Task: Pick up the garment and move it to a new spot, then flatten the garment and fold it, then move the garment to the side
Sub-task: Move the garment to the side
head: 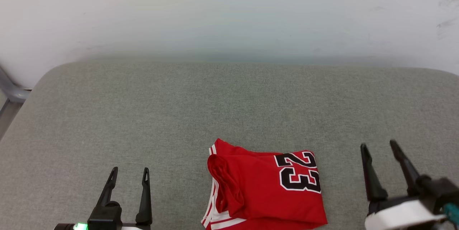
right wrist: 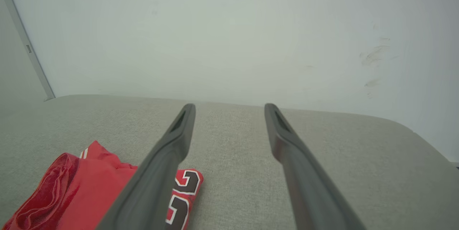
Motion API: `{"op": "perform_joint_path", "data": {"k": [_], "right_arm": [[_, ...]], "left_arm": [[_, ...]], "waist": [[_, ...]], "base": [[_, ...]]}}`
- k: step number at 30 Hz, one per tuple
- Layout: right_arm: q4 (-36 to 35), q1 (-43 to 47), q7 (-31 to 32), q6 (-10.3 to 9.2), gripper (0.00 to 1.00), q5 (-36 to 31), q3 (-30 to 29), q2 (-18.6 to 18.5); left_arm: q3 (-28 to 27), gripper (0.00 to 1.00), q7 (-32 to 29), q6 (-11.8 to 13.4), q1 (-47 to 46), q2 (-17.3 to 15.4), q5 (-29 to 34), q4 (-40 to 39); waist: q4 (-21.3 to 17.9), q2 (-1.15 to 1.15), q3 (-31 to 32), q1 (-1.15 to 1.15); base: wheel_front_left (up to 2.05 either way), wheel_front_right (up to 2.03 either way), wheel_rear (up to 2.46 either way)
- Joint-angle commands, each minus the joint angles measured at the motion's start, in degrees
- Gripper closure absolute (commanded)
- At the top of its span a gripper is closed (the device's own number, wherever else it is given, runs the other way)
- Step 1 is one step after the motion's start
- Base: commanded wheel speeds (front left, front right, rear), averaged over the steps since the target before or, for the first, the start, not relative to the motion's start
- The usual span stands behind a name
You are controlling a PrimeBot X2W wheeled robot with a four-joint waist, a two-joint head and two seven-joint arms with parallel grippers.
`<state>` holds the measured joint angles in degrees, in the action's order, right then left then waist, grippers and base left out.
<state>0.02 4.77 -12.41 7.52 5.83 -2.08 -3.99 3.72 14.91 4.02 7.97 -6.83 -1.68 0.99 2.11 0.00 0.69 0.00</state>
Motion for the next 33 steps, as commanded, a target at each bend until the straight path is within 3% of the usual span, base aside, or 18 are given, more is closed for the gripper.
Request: {"op": "perform_joint_path", "data": {"k": [1,8,19,26,33], "right_arm": [[-0.54,-1.82,0.81,-0.06,0.0,0.63,0.13,-1.03],[-2.75,-12.35,12.24,-0.06,0.0,7.04,4.14,-8.08],[0.05,-24.37,36.38,-0.07,0.0,19.89,17.52,-20.09],[3.0,-26.71,48.85,-0.06,0.0,26.78,25.39,-25.32],[4.74,-25.97,56.32,-0.06,0.0,32.07,30.38,-27.88]], "left_arm": [[0.03,0.0,0.41,-0.05,-0.07,0.01,0.33,0.0],[-0.31,0.0,0.41,-0.18,-0.83,0.13,0.5,-0.38],[0.11,0.0,0.41,-0.08,-2.82,0.8,0.8,-0.66],[0.41,0.0,0.41,0.02,-4.13,1.18,0.88,-0.58],[0.83,0.0,0.41,0.14,-5.51,1.62,0.89,-0.66]], "waist": [[0.06,0.0,-0.08,0.0],[0.65,0.0,-0.96,0.0],[2.22,0.0,-4.07,0.0],[3.58,0.0,-5.84,0.0],[5.2,0.0,-8.24,0.0]], "base": [[0.0,0.0,0.0],[0.0,0.0,0.0],[0.0,0.0,0.0],[0.0,0.0,0.0],[0.0,0.0,0.0]]}}
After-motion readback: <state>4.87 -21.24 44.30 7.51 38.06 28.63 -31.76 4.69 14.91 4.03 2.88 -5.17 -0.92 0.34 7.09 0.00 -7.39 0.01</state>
